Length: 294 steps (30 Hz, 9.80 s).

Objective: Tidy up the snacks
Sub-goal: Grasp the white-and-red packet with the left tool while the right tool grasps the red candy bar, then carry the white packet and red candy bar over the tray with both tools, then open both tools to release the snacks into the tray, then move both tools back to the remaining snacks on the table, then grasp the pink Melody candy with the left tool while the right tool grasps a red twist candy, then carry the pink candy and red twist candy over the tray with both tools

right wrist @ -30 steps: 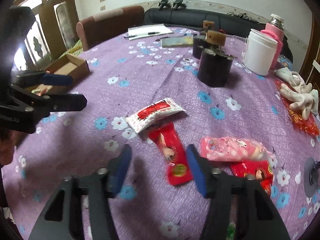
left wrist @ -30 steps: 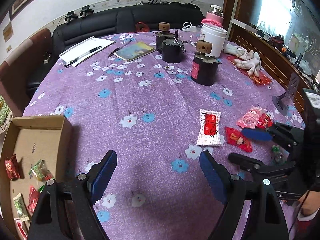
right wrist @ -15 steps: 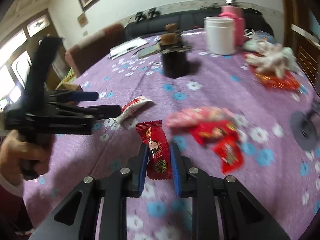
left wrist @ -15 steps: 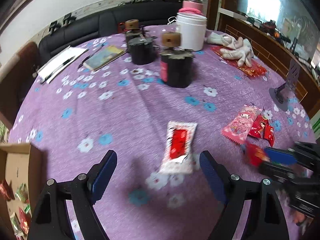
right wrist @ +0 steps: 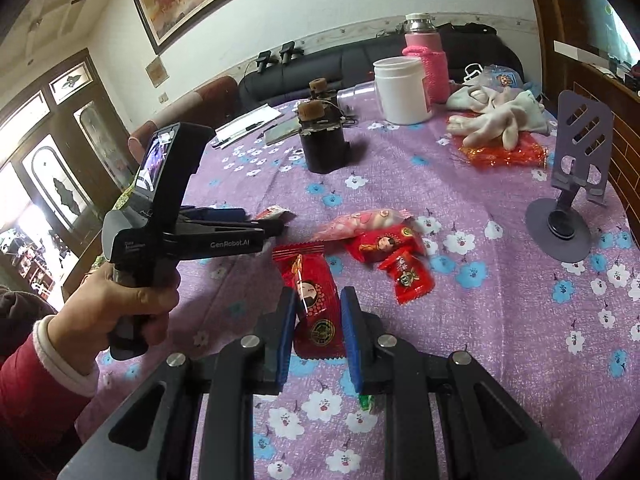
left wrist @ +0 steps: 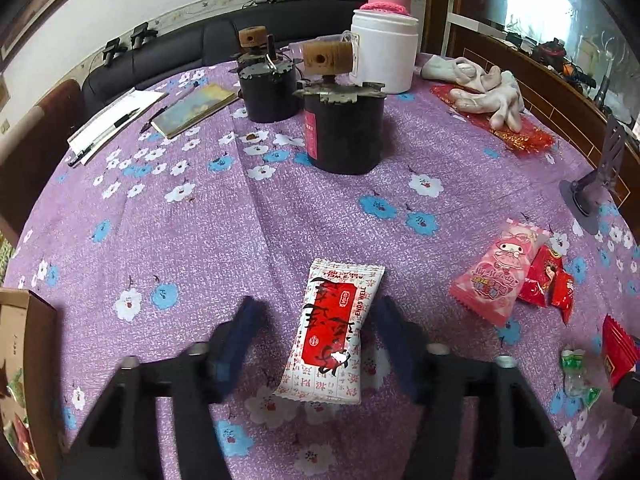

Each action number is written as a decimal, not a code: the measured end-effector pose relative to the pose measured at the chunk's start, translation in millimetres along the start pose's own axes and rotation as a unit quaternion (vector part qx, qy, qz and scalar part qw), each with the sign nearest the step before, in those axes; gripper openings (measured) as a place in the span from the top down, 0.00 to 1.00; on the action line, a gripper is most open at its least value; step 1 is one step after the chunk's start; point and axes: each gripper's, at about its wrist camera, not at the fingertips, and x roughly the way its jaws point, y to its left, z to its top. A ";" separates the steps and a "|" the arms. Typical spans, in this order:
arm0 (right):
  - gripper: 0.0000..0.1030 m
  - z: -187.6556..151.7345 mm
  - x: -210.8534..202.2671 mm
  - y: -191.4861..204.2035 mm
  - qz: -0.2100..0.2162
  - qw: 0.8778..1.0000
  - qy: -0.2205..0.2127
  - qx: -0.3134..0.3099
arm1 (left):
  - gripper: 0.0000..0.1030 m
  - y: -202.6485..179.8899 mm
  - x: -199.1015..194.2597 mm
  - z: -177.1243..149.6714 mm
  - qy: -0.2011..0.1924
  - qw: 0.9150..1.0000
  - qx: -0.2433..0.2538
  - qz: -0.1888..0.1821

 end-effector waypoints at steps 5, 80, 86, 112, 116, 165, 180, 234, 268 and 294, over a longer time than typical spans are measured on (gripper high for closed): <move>0.79 0.7 -0.6 7.5 0.006 1.000 -0.003 -0.004 | 0.65 -1.4 -4.5 -3.8 0.002 1.000 0.003 -0.008; 0.79 58.1 105.2 300.2 0.156 0.969 0.012 -0.191 | 0.75 279.8 -194.2 -153.2 -0.099 0.956 -0.185 0.206; 0.79 68.3 121.6 312.5 0.159 0.968 0.015 -0.192 | 0.75 304.1 -201.6 -155.5 -0.102 0.953 -0.200 0.205; 0.79 93.4 233.7 319.1 0.126 0.978 0.061 -0.153 | 0.74 322.2 -114.2 -82.1 -0.038 0.976 -0.187 0.102; 0.79 93.8 244.9 319.1 0.118 0.979 0.065 -0.155 | 0.74 323.9 -97.4 -79.1 -0.021 0.977 -0.190 0.098; 0.71 95.3 213.0 292.8 0.056 0.983 0.039 -0.173 | 0.27 326.6 -82.3 -70.7 -0.007 0.974 -0.195 0.117; 0.39 62.2 128.7 212.3 0.028 0.992 0.012 -0.122 | 0.13 241.0 -137.9 -65.8 -0.068 0.979 -0.140 0.129; 0.78 14.8 49.0 -41.9 -0.081 0.995 0.030 -0.044 | 0.10 -14.5 -66.9 -14.6 -0.039 0.998 0.046 -0.030; 0.77 -12.2 -46.7 -54.1 -0.035 0.997 -0.047 0.041 | 0.35 -125.9 27.3 58.8 -0.006 0.977 0.199 -0.076; 0.77 -7.7 -25.1 30.8 0.023 0.999 -0.046 -0.005 | 0.75 5.5 -80.9 -40.2 -0.055 0.998 0.014 0.002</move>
